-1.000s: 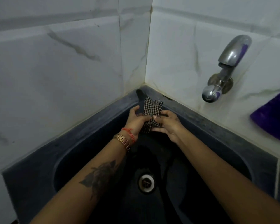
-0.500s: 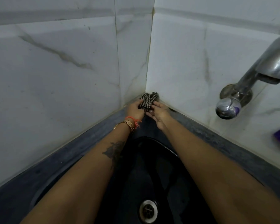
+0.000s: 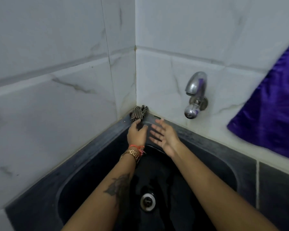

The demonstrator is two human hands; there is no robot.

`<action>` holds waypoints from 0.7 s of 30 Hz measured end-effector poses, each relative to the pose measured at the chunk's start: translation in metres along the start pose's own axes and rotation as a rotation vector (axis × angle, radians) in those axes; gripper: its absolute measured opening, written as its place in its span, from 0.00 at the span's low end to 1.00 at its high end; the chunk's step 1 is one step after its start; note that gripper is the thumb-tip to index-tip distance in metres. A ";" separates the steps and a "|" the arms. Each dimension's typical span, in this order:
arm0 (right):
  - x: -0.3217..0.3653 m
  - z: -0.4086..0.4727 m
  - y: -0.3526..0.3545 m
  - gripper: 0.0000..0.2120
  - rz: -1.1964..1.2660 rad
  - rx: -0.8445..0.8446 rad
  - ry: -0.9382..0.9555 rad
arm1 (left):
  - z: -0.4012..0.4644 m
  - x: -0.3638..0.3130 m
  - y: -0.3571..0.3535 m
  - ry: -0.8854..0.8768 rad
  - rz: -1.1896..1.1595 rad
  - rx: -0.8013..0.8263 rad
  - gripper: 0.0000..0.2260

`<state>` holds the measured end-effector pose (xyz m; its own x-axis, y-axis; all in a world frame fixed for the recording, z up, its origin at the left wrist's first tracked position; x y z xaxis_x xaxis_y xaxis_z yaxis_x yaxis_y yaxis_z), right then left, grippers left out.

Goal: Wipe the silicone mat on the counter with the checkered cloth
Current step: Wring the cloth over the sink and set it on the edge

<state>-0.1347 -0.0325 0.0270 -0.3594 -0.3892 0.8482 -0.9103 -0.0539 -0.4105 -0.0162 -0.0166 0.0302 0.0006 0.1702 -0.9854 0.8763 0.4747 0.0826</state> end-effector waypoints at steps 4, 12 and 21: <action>0.003 -0.073 0.034 0.19 0.093 -0.006 0.007 | -0.081 -0.005 -0.006 0.044 -0.120 0.030 0.15; 0.003 -0.209 0.132 0.19 0.156 -0.096 0.087 | -0.228 -0.003 -0.040 0.047 -0.187 0.136 0.11; 0.005 -0.382 0.284 0.19 0.128 -0.257 0.228 | -0.419 0.028 -0.133 0.046 -0.194 0.353 0.12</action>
<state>-0.4730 0.3013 0.0423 -0.4839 -0.1615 0.8601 -0.8665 0.2261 -0.4450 -0.3344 0.2871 0.0539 -0.1955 0.1487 -0.9694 0.9696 0.1777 -0.1683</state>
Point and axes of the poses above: each hand's wrist, its own z-axis towards the middle knuckle, its own y-axis out of the back of the hand, x = y × z, the point moved 7 cm from there along z, towards the middle knuckle, and after that the axes turned 3 degrees about y, right-handed, at the moved point
